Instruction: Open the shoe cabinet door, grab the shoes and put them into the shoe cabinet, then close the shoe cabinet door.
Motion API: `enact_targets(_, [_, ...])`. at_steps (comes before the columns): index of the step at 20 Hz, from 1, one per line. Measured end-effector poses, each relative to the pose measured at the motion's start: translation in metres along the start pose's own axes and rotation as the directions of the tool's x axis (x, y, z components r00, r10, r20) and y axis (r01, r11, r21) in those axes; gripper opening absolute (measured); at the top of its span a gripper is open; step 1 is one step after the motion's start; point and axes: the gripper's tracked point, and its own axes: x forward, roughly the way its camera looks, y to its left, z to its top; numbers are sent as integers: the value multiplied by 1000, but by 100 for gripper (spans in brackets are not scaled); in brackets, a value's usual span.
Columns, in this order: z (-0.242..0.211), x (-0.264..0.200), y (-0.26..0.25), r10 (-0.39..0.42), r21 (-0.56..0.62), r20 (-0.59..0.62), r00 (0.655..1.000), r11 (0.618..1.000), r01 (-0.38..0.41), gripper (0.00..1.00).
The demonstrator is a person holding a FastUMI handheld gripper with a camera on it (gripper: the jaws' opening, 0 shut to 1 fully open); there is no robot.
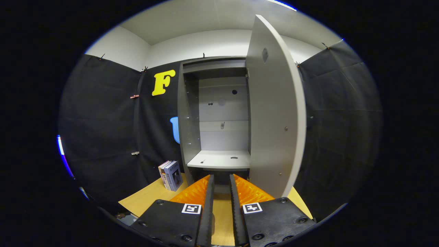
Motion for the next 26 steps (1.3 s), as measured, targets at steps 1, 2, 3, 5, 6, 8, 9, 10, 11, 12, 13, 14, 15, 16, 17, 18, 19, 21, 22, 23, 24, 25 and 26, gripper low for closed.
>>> enact_targets(1, [-15,5,11,22,-2,-18,1000,1000,-22,29])
enact_targets(2, [-30,10,21,40,-8,-35,999,999,-40,29])
enact_targets(3, [-47,16,31,58,-16,-55,997,998,-59,29])
enact_targets(5, [-81,29,45,80,-22,-104,991,996,-82,29])
enact_targets(6, [-98,34,54,91,-18,-119,989,995,-94,29])
enact_targets(8, [-129,46,67,96,-19,-144,985,995,-100,29])
enact_targets(9, [-141,50,72,98,-14,-143,985,995,-101,29])
enact_targets(10, [-151,55,77,101,-1,-134,986,995,-102,29])
enact_targets(11, [-162,60,80,99,10,-126,987,995,-98,29])
enact_targets(12, [-176,67,83,93,15,-124,988,996,-92,29])
enact_targets(13, [-192,73,84,87,12,-130,988,996,-86,29])
enact_targets(14, [-209,80,85,80,7,-144,986,997,-80,29])
enact_targets(15, [-228,85,85,74,4,-163,984,997,-75,29])
enact_targets(16, [-246,89,87,71,2,-185,980,997,-72,29])
enact_targets(17, [-267,93,88,70,-1,-212,975,997,-71,29])
enact_targets(18, [-288,97,90,69,-5,-244,967,997,-72,29])
enact_targets(19, [-307,101,91,65,-9,-276,959,997,-71,29])
enact_targets(21, [-346,106,91,54,-15,-336,940,998,-63,29])
enact_targets(22, [-359,108,90,50,-11,-360,931,998,-57,29])
enact_targets(23, [-372,108,89,43,-5,-379,924,999,-48,29])
enact_targets(24, [-383,110,86,35,1,-396,918,999,-38,29])
enact_targets(25, [-392,111,84,26,-1,-413,910,1000,-29,29])
enact_targets(26, [-402,114,83,18,-6,-430,903,1000,-23,29])
